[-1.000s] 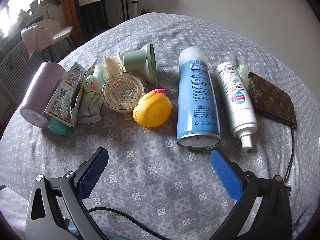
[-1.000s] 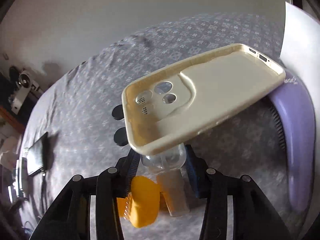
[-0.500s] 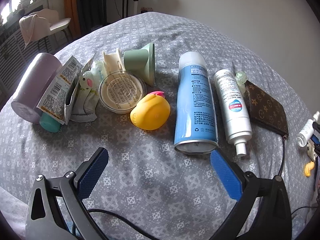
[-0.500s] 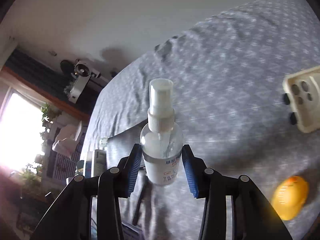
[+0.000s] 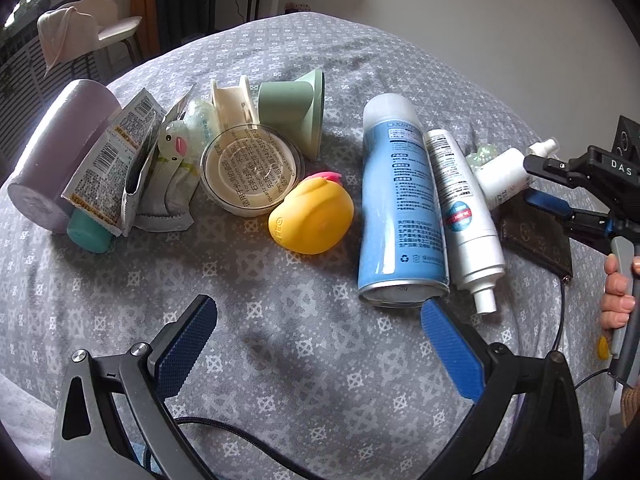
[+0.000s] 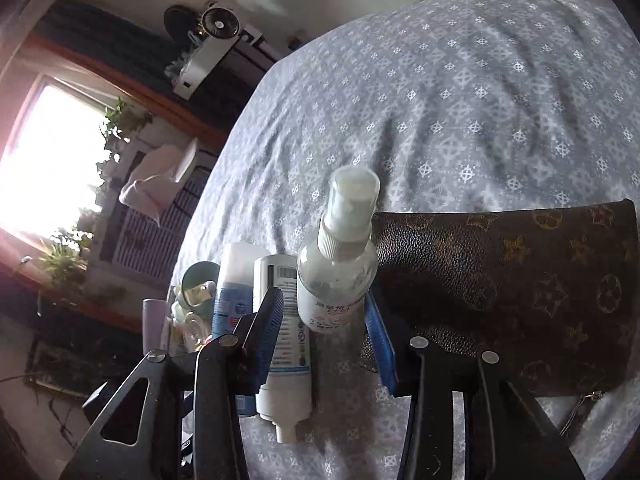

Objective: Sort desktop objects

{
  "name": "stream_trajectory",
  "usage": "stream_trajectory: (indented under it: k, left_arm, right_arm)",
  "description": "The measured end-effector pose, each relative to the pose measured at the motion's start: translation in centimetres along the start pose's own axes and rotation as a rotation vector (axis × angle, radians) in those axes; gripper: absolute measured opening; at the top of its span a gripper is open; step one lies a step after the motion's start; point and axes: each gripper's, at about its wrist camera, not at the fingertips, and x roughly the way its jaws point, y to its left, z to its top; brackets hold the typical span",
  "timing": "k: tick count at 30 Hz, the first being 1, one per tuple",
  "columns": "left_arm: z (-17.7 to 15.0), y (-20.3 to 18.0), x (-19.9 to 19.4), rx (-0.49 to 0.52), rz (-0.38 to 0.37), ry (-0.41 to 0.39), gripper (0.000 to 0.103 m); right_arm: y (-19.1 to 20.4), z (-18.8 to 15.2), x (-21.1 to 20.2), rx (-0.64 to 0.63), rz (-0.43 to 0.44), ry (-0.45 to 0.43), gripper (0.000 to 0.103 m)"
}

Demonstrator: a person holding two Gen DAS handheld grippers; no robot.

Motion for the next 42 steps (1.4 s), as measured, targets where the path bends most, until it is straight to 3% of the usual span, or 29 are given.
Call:
stream_trajectory:
  k: [1,4,6,10,16,19,24,31,33,37,42]
  left_arm:
    - [0.0,-0.1,0.0,0.003,0.000,-0.001,0.103]
    - [0.0,-0.2,-0.1,0.009,0.003,-0.004,0.103]
    - [0.0,-0.2,-0.2,0.012,0.008,-0.012,0.103]
    - [-0.1,-0.7,-0.7,0.030,0.024,-0.033,0.103]
    - [-0.1,-1.6,-1.0,0.071,0.056,-0.058,0.103]
    - [0.0,-1.9,-1.0,0.083,0.081,-0.065,0.103]
    - [0.1,-2.7,-1.0,0.099,0.151,-0.088,0.103]
    - [0.5,-4.9,0.2,0.169,0.191,-0.134,0.103]
    - [0.5,-5.4,1.1,0.188,0.200,-0.126,0.103]
    - [0.1,-5.5,4.0,0.210,0.233,-0.055,0.103]
    - [0.4,-3.7,4.8,0.130,0.147,-0.001,0.103]
  right_arm:
    - [0.1,0.0,0.1,-0.013,-0.025,-0.005,0.064]
    - [0.2,-0.6,-1.8,-0.067,-0.133,-0.098,0.084]
    - [-0.4,-1.1,-4.3,-0.082,-0.195,-0.148,0.084]
    - [-2.8,-3.9,-10.8,-0.082,-0.230,-0.230,0.085]
    - [-8.2,-9.6,-21.3,-0.094,-0.450,-0.361,0.092]
    - [-11.0,-12.1,-24.3,-0.076,-0.560,-0.398,0.097]
    - [-12.9,-14.3,-24.6,-0.111,-0.619,-0.375,0.097]
    - [-14.5,-15.3,-17.3,-0.230,-0.653,-0.231,0.098]
    - [-15.6,-15.5,-15.3,-0.239,-0.672,-0.169,0.103]
    - [-15.6,-15.9,-15.2,-0.254,-0.676,-0.182,0.103]
    - [-15.6,-16.1,-15.3,-0.254,-0.677,-0.184,0.103]
